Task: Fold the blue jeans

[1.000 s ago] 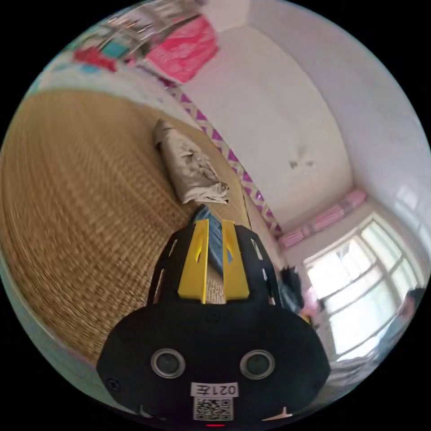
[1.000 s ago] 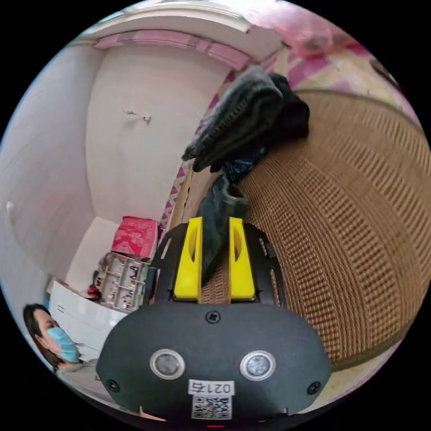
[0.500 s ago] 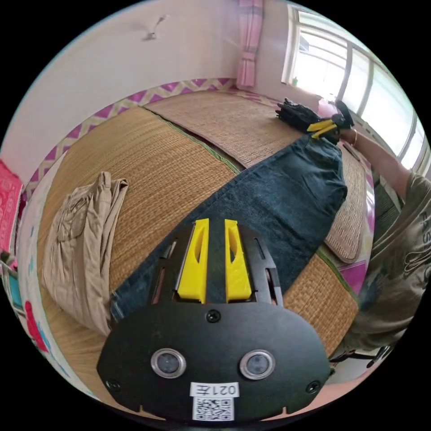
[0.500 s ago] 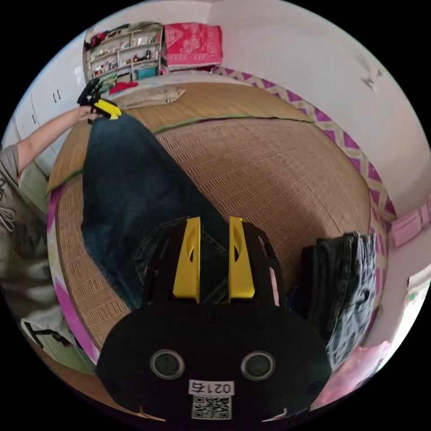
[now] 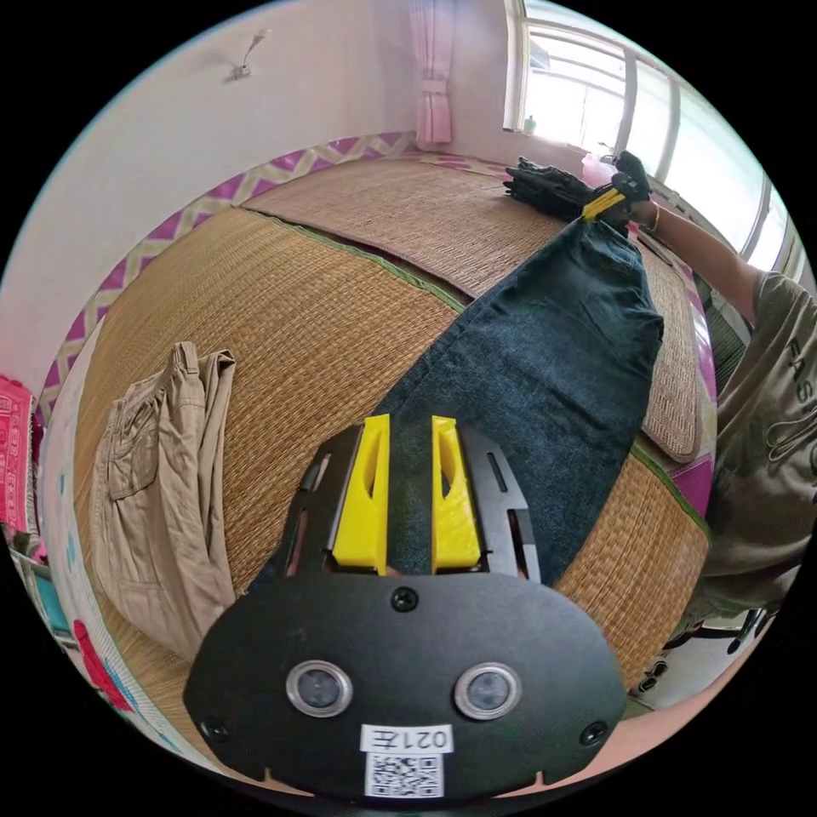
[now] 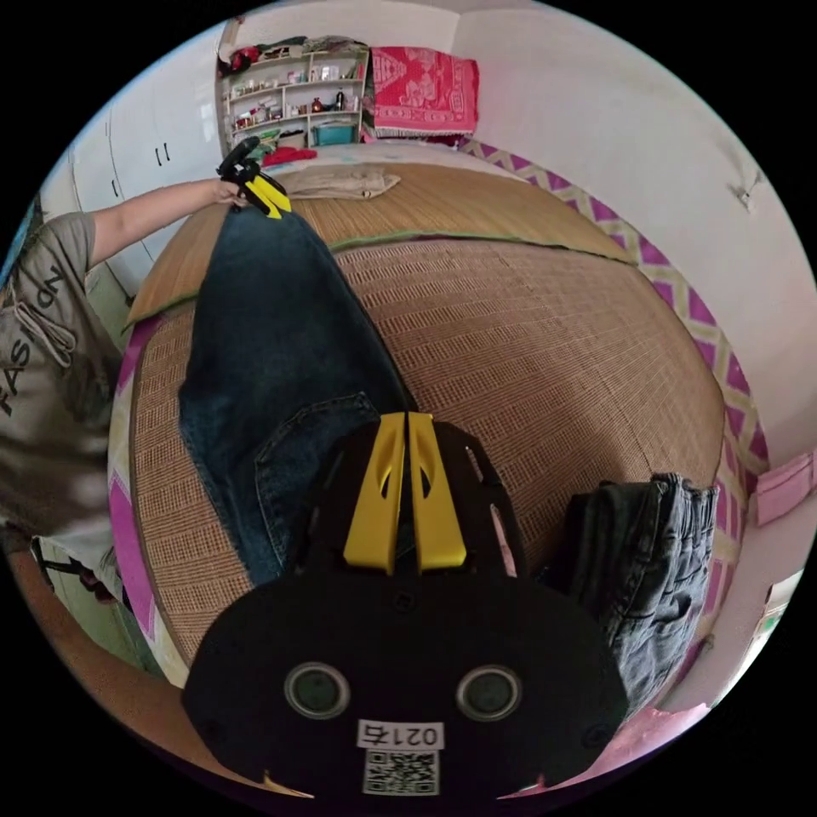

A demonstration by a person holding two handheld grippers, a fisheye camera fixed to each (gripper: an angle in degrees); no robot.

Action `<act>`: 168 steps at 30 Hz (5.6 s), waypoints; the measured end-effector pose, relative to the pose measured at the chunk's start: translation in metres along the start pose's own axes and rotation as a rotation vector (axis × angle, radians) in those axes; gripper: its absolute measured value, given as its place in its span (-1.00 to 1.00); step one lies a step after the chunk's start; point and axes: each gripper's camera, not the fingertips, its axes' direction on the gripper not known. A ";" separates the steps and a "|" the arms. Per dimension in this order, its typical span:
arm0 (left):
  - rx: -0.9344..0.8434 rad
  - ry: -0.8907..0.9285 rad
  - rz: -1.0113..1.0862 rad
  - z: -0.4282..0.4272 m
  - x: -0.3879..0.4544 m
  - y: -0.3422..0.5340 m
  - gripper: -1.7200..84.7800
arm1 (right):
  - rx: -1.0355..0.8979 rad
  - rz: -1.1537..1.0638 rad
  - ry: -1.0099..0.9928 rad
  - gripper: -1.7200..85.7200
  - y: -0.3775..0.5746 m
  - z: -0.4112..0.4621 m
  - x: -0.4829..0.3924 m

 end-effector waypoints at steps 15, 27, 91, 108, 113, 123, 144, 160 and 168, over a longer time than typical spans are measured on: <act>0.218 0.011 0.036 -0.126 0.011 0.039 -0.98 | 0.175 -0.037 0.088 -0.98 0.036 -0.177 -0.071; 0.330 0.215 -0.158 -0.197 0.173 0.287 -0.98 | 0.078 0.138 -0.055 -0.98 0.211 -0.150 -0.258; 0.199 -0.216 -0.569 -0.306 0.109 0.190 -0.70 | 0.099 0.675 0.385 -0.98 0.205 -0.244 -0.164; 0.546 -0.109 -0.671 -0.377 0.172 0.260 -0.97 | 0.068 0.824 0.318 -0.96 0.319 -0.223 -0.201; 0.611 0.018 -0.877 -0.382 0.170 0.340 -0.85 | 0.181 1.050 0.255 -0.84 0.404 -0.235 -0.275; 0.841 0.407 -1.266 -0.343 0.163 0.473 -0.77 | 0.652 1.546 -0.299 -0.74 0.562 -0.156 -0.329; 0.571 0.321 -1.523 -0.284 0.156 0.478 -0.78 | 0.695 1.572 -0.392 -0.79 0.626 -0.083 -0.344; 0.413 0.306 -1.737 -0.223 0.163 0.469 -0.97 | 0.747 1.568 -0.429 -0.83 0.661 -0.054 -0.344; 0.461 0.342 -1.652 -0.196 0.169 0.468 -0.78 | 0.749 1.567 -0.433 -0.84 0.667 -0.044 -0.334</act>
